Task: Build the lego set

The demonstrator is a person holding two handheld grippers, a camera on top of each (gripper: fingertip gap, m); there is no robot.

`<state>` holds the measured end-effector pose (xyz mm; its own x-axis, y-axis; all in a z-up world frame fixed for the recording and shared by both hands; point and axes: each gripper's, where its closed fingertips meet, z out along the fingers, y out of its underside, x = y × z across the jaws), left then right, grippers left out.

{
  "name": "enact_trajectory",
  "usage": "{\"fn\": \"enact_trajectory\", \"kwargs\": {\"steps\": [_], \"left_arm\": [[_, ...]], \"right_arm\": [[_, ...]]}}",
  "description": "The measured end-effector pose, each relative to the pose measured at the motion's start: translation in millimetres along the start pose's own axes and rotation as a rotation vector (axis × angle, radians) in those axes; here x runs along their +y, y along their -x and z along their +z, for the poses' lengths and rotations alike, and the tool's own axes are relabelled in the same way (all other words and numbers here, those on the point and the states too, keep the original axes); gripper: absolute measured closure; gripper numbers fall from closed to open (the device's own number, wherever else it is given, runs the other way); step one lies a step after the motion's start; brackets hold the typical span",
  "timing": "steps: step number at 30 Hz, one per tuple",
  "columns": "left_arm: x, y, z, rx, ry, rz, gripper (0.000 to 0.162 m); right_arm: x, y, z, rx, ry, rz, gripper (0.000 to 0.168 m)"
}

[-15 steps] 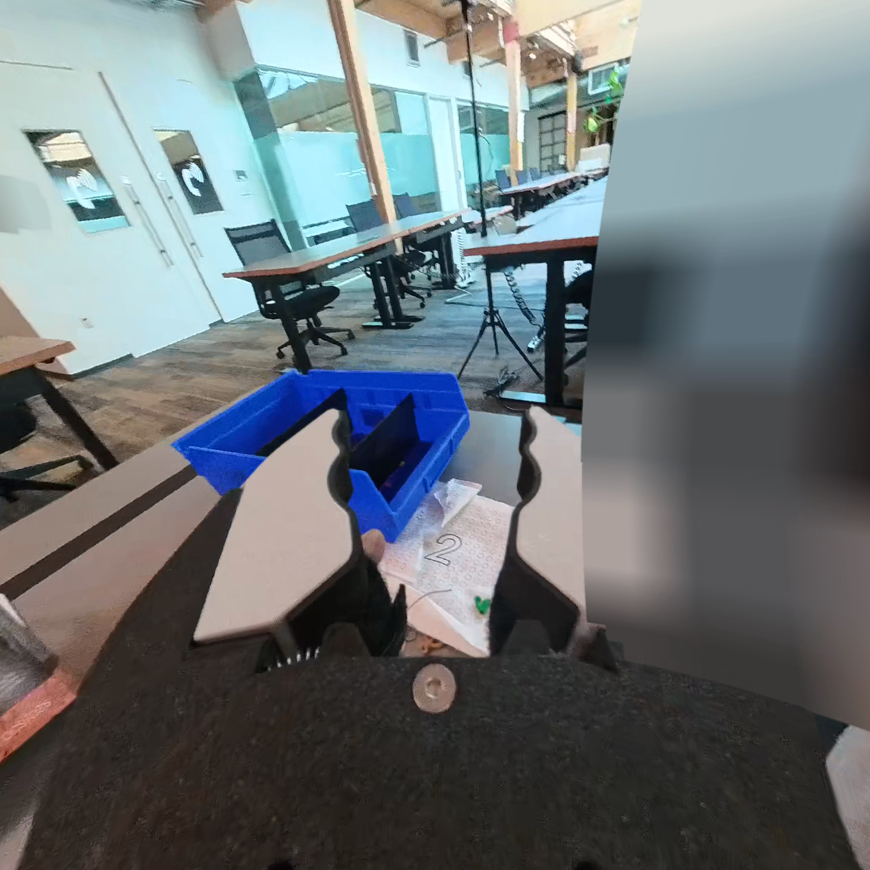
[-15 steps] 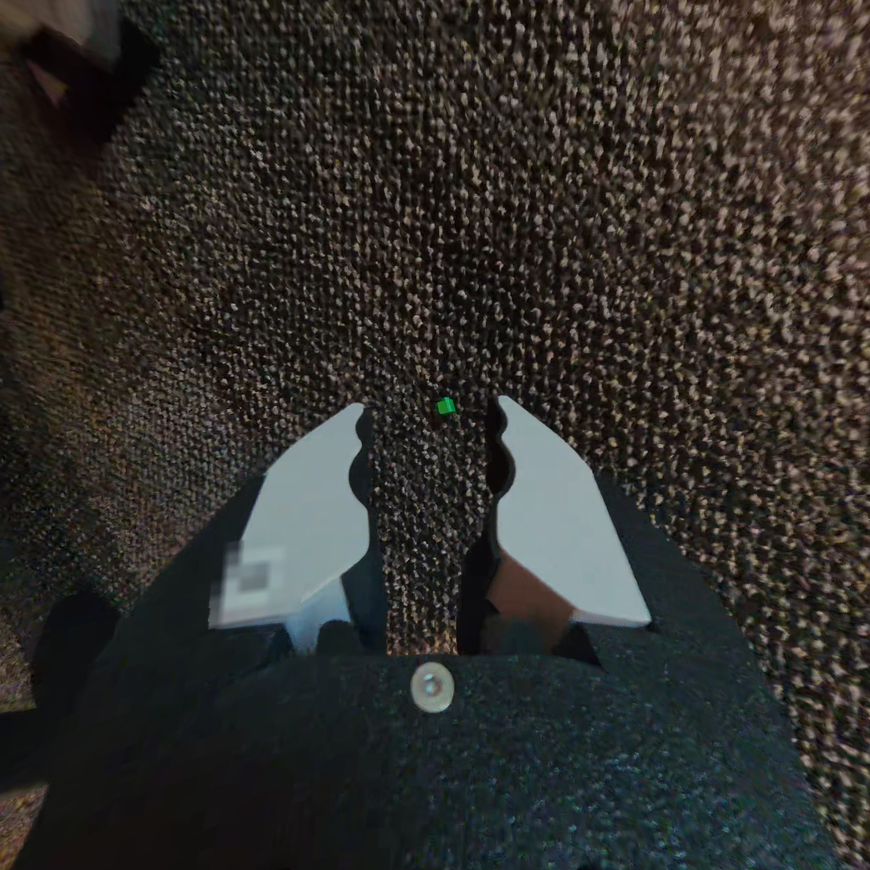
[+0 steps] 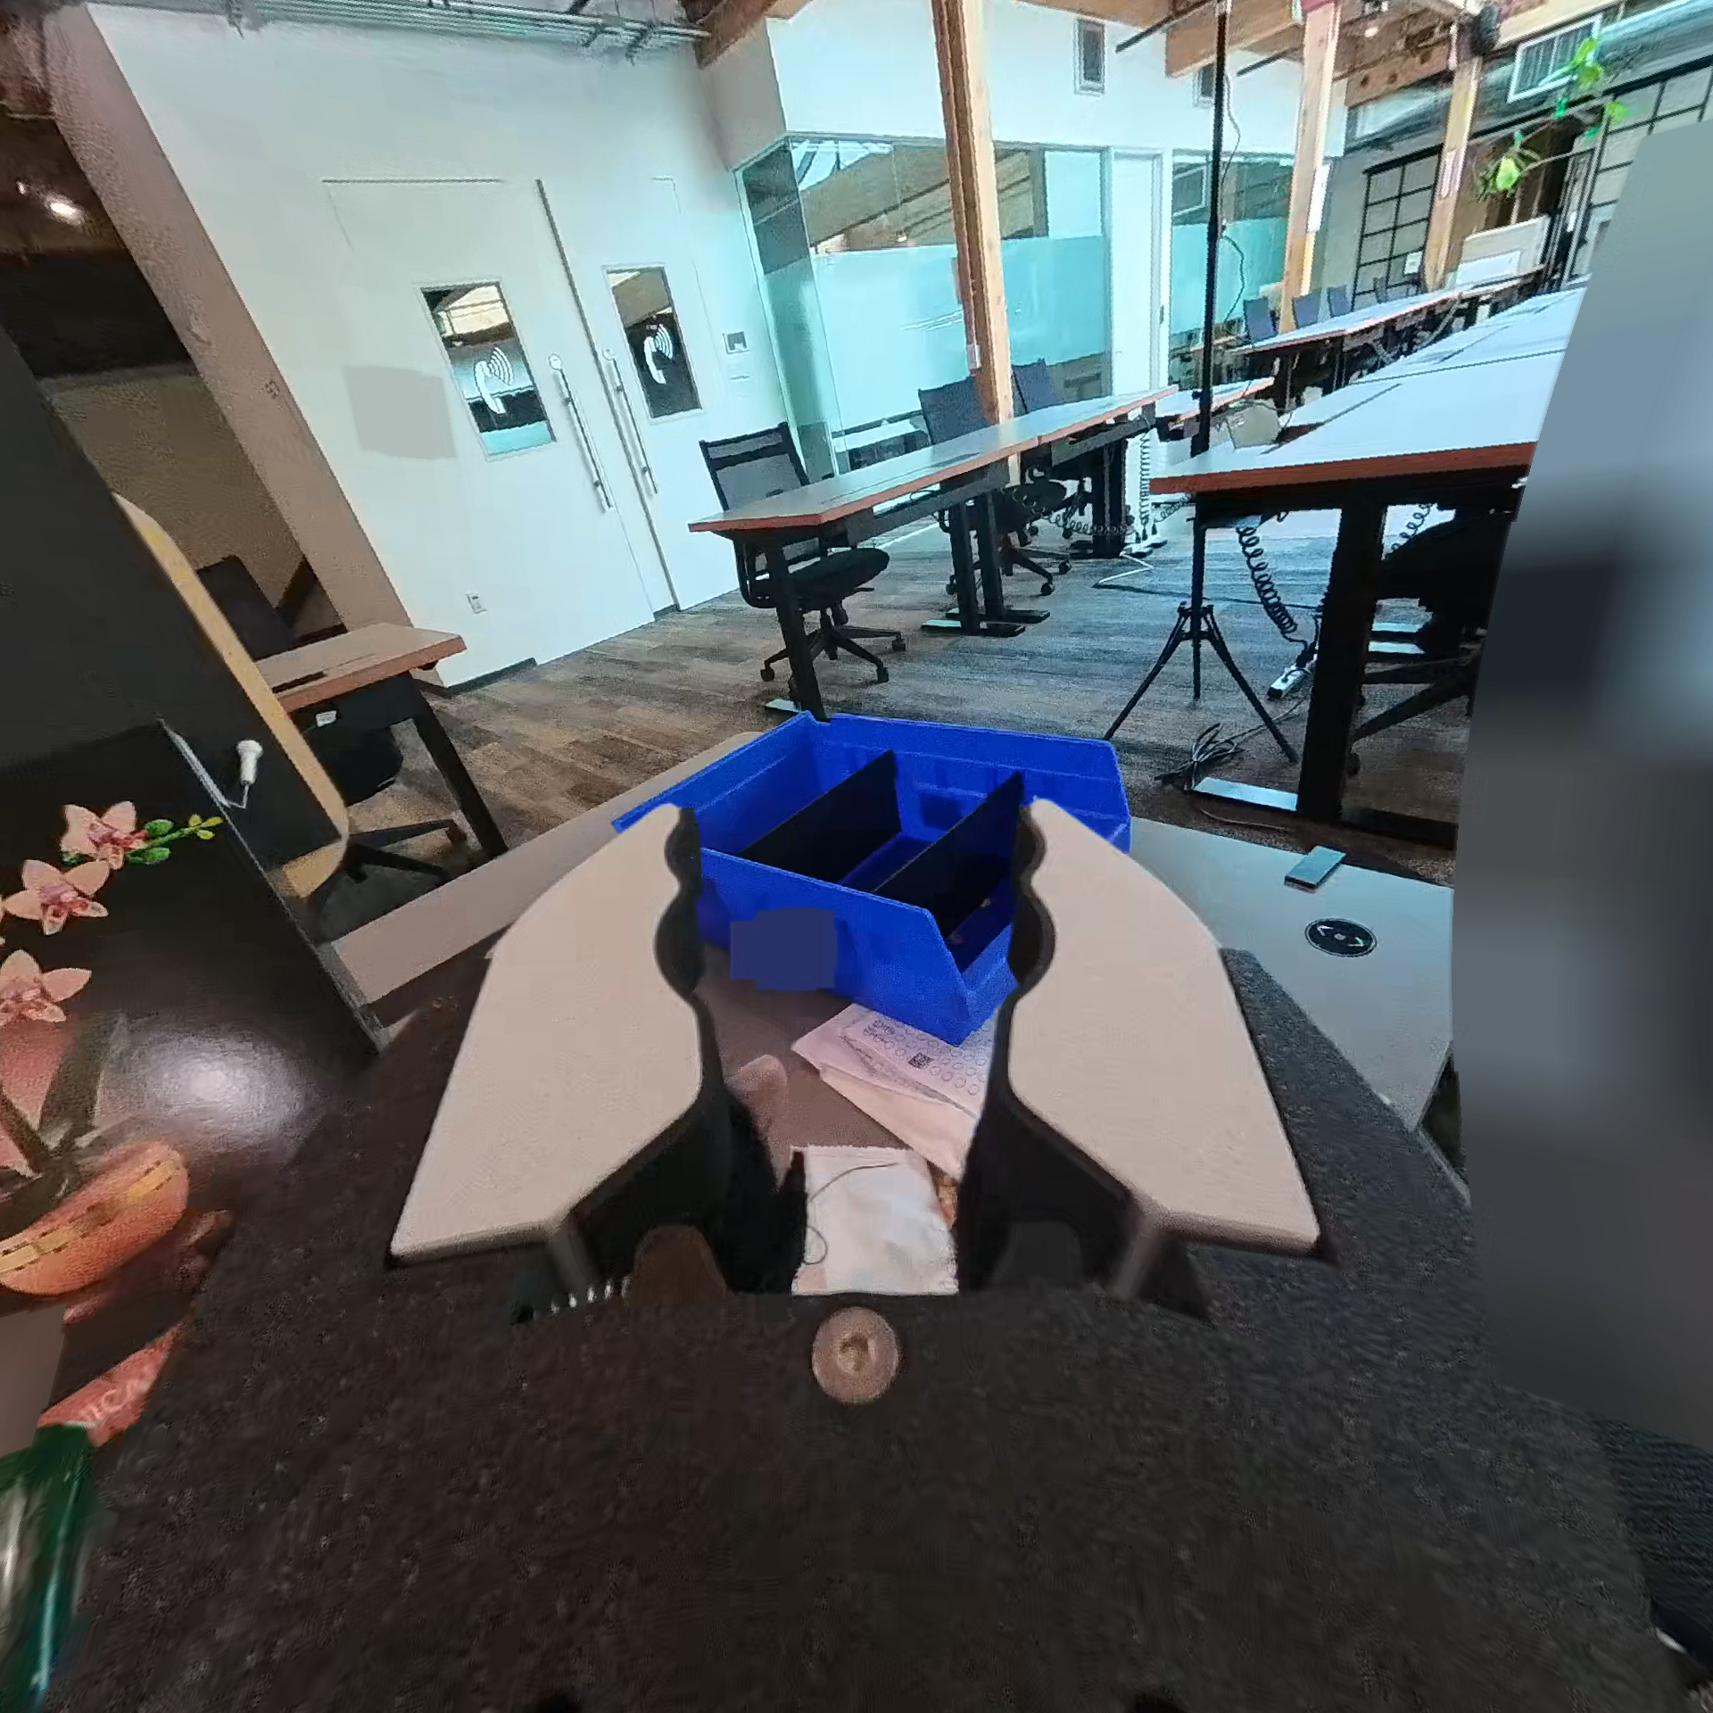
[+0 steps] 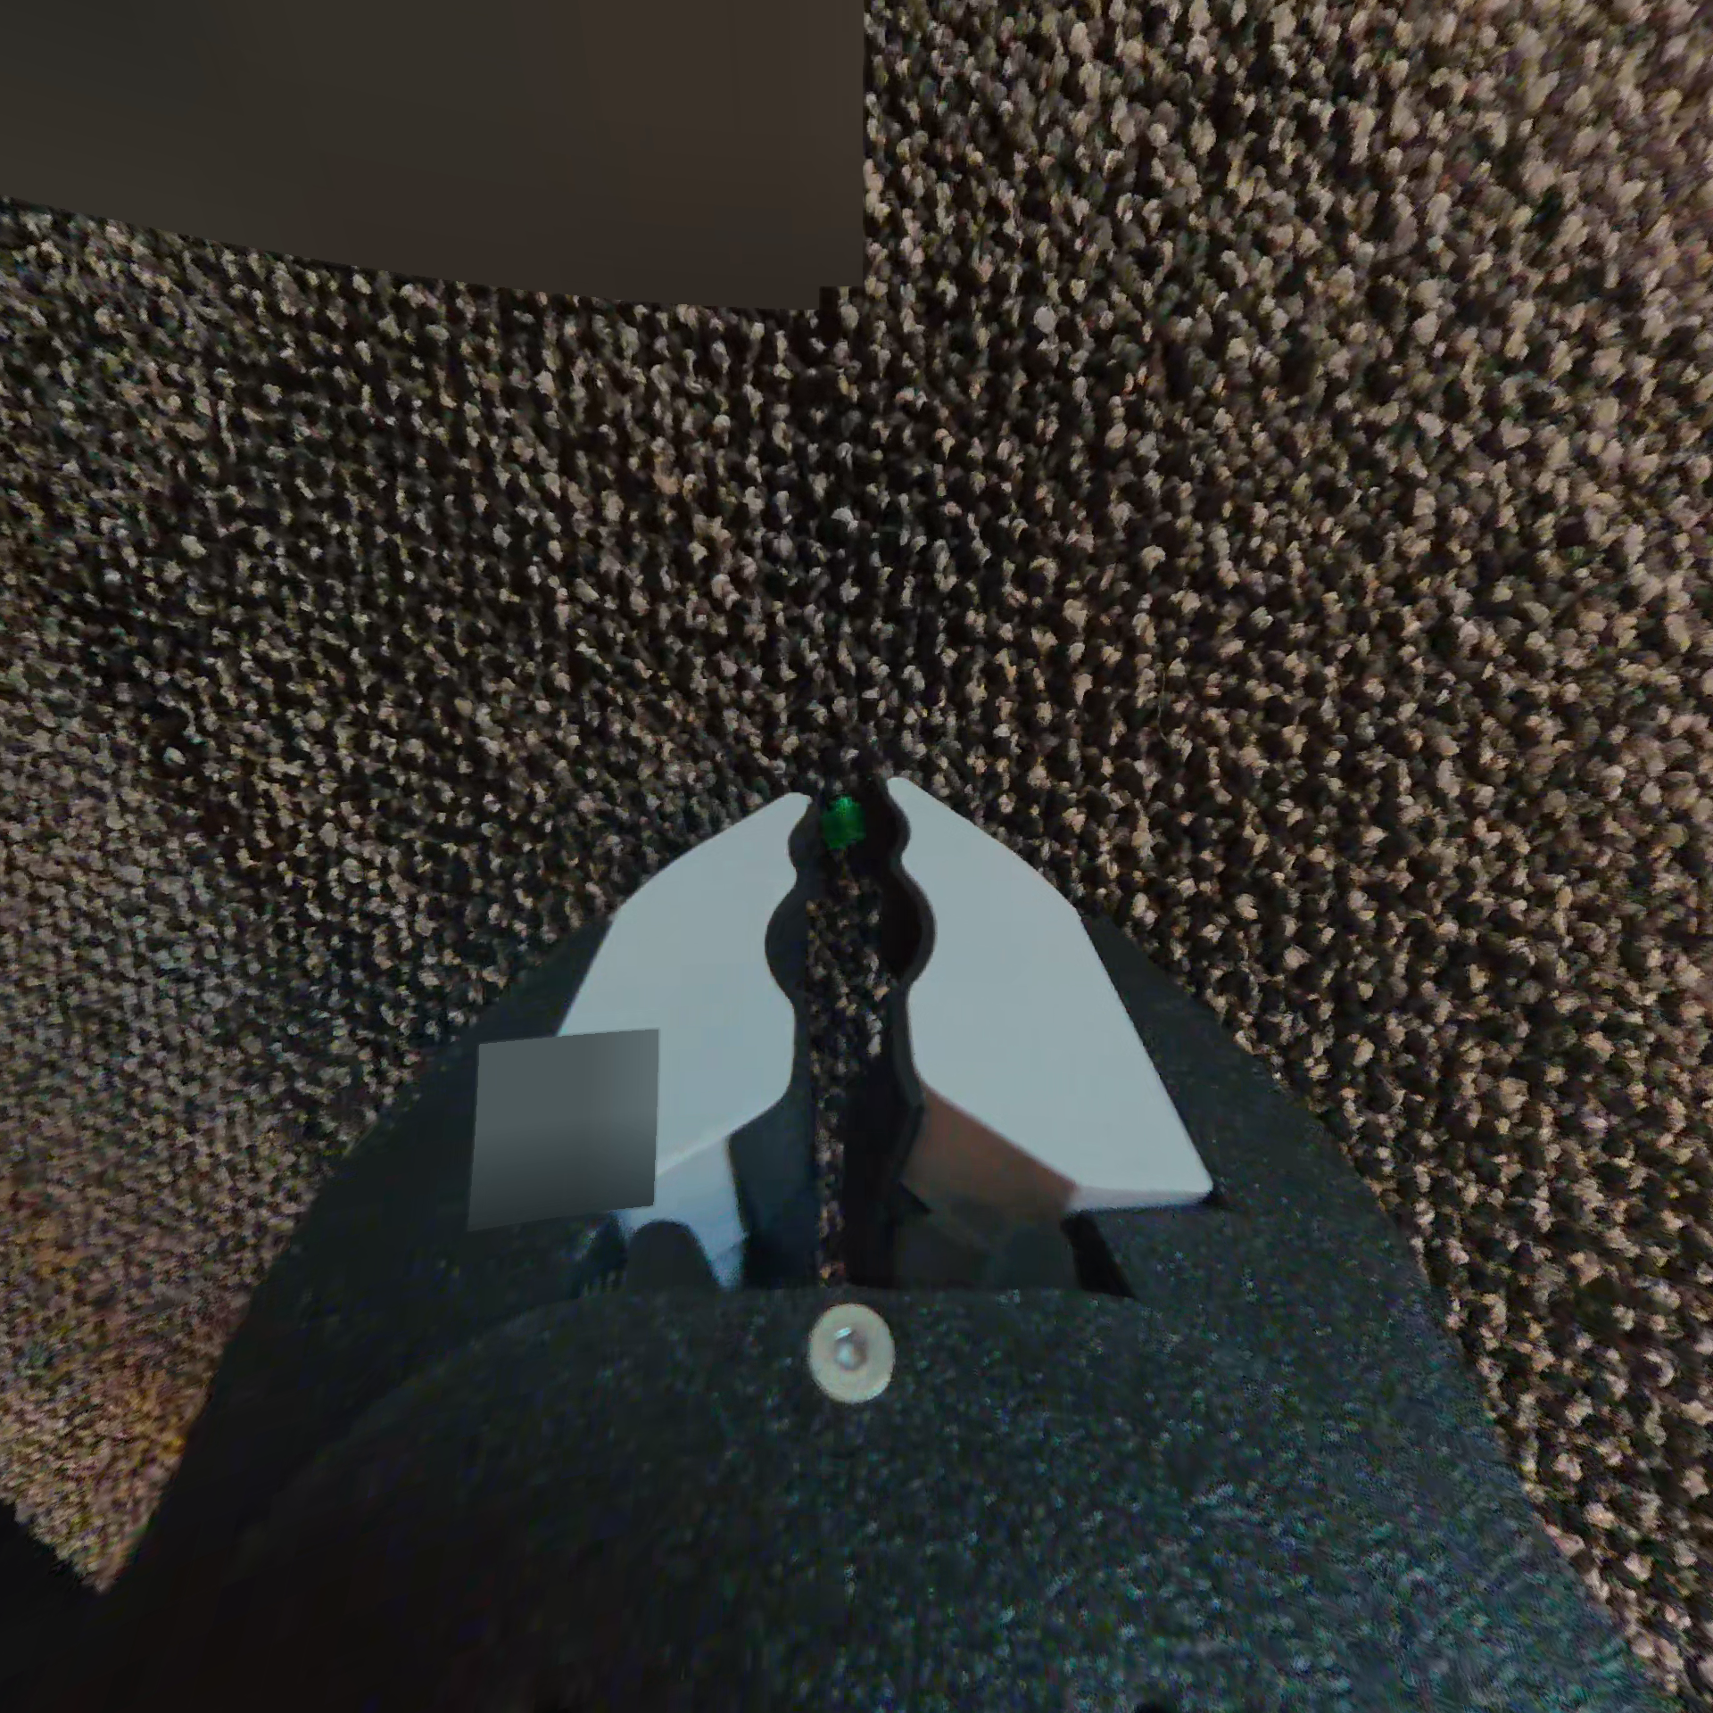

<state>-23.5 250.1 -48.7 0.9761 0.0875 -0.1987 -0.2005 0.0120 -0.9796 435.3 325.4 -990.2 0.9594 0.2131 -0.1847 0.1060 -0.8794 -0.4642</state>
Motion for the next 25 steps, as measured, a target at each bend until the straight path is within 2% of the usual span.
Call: {"fn": "enact_trajectory", "kwargs": {"steps": [3,5,8,10,13,16,19,21,23,25], "left_arm": [[-7,10,-8,-0.025,-0.03,0.017,0.099],[-8,18,-15,-0.044,-0.043,0.037,0.1],[-9,34,-36,-0.087,-0.074,0.053,0.1],[-9,49,-54,-0.135,-0.112,0.049,0.102],[-5,73,-89,-0.223,-0.142,0.066,0.105],[2,88,-120,-0.304,-0.161,0.085,0.107],[9,88,-140,-0.324,-0.178,0.11,0.109],[13,87,-145,-0.317,-0.178,0.126,0.111],[13,84,-147,-0.291,-0.196,0.131,0.111],[6,84,-148,-0.257,-0.255,0.105,0.112]], "right_arm": [[0,0,-3,-0.011,0.006,0.054,0.161],[-10,-3,-16,-0.004,-0.057,0.136,0.161],[-46,8,-57,-0.062,-0.191,0.177,0.161],[-85,31,-101,-0.157,-0.298,0.152,0.16],[-163,68,-186,-0.291,-0.457,0.097,0.16],[-262,87,-283,-0.284,-0.651,-0.077,0.16],[-378,100,-398,-0.232,-0.939,-0.265,0.16],[-443,132,-478,-0.283,-1.122,-0.401,0.16],[-483,189,-556,-0.404,-1.266,-0.564,0.16],[-498,261,-617,-0.53,-1.364,-0.742,0.16]]}}
